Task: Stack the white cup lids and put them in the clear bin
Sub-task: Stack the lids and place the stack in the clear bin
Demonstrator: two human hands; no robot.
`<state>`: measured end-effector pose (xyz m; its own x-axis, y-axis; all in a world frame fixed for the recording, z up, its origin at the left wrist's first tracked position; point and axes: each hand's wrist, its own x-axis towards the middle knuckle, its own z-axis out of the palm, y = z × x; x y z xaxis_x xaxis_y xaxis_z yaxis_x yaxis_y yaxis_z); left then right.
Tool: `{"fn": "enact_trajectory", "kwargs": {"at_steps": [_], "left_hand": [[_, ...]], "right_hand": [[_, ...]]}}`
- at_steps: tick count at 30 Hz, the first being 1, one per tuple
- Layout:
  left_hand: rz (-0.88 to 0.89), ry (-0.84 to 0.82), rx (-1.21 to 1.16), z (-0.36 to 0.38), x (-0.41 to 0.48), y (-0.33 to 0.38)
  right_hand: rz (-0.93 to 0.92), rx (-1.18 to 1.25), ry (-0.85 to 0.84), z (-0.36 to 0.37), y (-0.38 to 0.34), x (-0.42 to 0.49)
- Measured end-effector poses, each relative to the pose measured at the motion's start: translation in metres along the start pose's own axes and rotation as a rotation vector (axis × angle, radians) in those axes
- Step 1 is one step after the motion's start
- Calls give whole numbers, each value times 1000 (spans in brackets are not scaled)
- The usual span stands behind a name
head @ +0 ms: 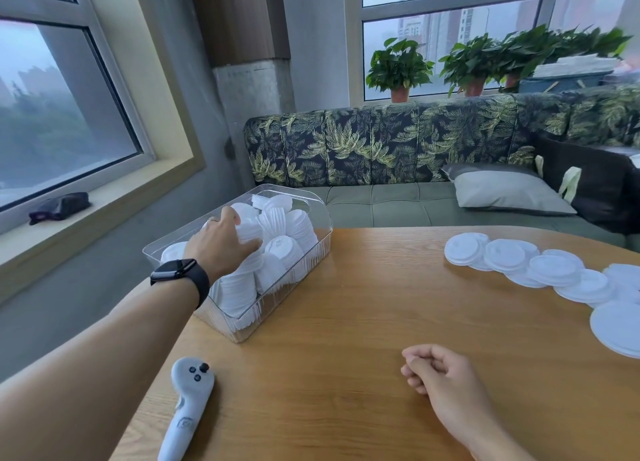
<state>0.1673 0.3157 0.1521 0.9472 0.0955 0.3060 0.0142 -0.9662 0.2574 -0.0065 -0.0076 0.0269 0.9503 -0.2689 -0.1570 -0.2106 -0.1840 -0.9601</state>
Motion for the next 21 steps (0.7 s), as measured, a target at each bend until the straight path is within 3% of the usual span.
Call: {"fn": "enact_trajectory", "kwargs": {"at_steps": [8, 14, 17, 21], "left_hand": [[-54, 81, 58, 4, -11, 2], [192, 378, -133, 15, -39, 40], [269, 303, -289, 30, -68, 72], [324, 84, -401, 65, -116, 114]], "right_hand": [[-22, -20, -11, 1, 2, 2], [-26, 8, 8, -1, 3, 4], [-28, 2, 18, -2, 5, 6], [-39, 14, 76, -12, 13, 12]]}}
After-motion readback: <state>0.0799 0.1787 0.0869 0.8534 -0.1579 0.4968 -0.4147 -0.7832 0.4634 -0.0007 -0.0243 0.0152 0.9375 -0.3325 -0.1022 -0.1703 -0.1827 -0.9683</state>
